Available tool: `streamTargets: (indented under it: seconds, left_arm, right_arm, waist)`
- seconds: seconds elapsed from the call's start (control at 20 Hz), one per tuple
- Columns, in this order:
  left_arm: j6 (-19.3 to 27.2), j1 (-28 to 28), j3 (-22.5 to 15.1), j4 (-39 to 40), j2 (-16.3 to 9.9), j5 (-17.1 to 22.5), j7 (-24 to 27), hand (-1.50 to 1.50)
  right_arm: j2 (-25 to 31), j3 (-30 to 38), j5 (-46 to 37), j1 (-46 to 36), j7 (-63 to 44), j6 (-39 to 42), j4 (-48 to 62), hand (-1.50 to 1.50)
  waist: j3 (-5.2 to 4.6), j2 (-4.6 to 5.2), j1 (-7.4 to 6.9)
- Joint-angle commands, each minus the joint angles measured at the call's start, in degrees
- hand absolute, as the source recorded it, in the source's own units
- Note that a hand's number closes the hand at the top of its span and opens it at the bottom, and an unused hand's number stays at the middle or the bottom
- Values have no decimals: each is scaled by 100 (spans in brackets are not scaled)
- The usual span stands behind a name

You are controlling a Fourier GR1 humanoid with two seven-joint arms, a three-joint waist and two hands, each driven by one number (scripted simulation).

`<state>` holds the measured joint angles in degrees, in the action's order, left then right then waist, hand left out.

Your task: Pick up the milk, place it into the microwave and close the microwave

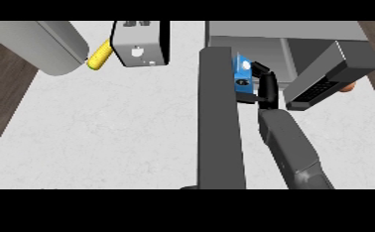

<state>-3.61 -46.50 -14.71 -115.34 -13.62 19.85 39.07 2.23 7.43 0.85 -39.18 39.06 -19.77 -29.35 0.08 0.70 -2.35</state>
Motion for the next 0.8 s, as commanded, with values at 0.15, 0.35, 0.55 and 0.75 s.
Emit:
streamTargets:
  seconds: [0.15, 0.35, 0.55, 0.75]
  left_arm:
    - [25, 309, -24, 328, 100, -123, 36, -150]
    - [-296, 166, 64, 286, -76, 20, 246, -150]
    - [-297, 219, 119, 179, -194, 125, -54, -150]
    - [-297, 412, 77, 325, -122, 55, 6, -150]
  right_arm:
    - [422, 207, -283, -862, 120, -486, 1342, 150]
    - [561, 285, -316, -971, 307, -660, 1605, 150]
    - [827, 185, -522, -1213, 347, -800, 1842, 150]
    - [814, 43, -760, -1266, 721, -1303, 1913, 150]
  waist:
    - [6, 75, -140]
    - [16, 168, -383]
    - [19, 180, -355]
    - [20, 227, -432]
